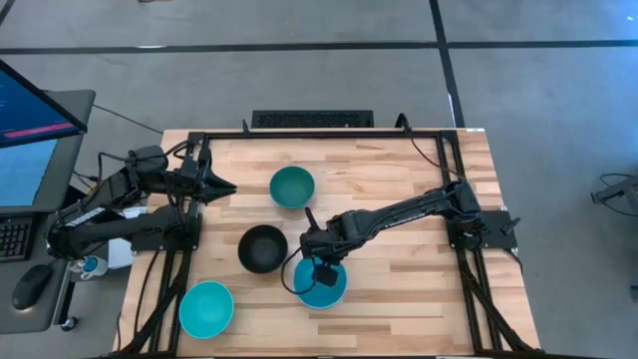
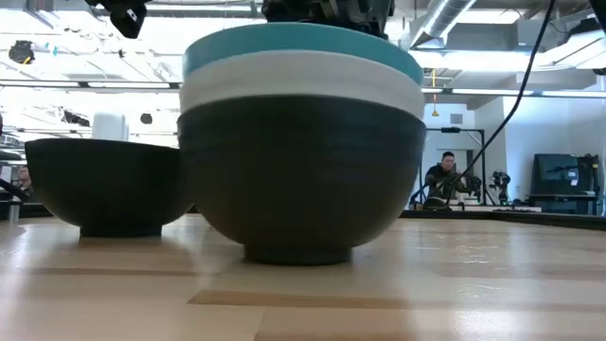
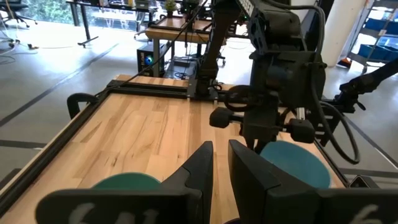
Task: Nest bowls inside each other
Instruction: Stack the blue bowl on top of the white bowl, then stack the black bowl on top of the blue bowl
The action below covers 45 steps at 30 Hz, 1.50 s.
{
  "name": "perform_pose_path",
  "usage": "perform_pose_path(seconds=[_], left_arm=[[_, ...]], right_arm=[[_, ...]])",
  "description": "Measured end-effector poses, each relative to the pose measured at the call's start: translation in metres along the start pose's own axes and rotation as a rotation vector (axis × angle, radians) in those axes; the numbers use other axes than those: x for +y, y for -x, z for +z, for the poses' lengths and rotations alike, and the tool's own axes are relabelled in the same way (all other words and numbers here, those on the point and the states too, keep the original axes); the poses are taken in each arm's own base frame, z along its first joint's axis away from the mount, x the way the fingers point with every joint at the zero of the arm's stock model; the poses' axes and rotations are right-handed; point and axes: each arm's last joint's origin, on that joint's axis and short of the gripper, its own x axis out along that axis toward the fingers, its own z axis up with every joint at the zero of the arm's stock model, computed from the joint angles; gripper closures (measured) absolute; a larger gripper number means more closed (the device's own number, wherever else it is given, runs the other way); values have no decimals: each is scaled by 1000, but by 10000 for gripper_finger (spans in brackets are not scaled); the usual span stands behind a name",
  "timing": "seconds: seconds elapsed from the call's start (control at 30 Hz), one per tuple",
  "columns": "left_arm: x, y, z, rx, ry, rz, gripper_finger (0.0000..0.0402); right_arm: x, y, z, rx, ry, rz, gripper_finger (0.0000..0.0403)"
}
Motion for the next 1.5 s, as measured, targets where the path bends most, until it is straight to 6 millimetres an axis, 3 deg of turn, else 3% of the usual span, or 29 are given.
perform_pose_path(seconds=[0.43,1.03,1.3,1.5], left_arm=[[0,0,0,0,0,0,361],[0,0,0,0,0,0,361],[0,0,-1,6,26,0,361],[0,1,-15,145,153,25,361]], right_arm=[[3,0,0,22,9,71,326],[1,8,1,26,4,126,320],[-2,36,0,-12,-12,142,320],[-4,80,1,-71,-15,155,320]])
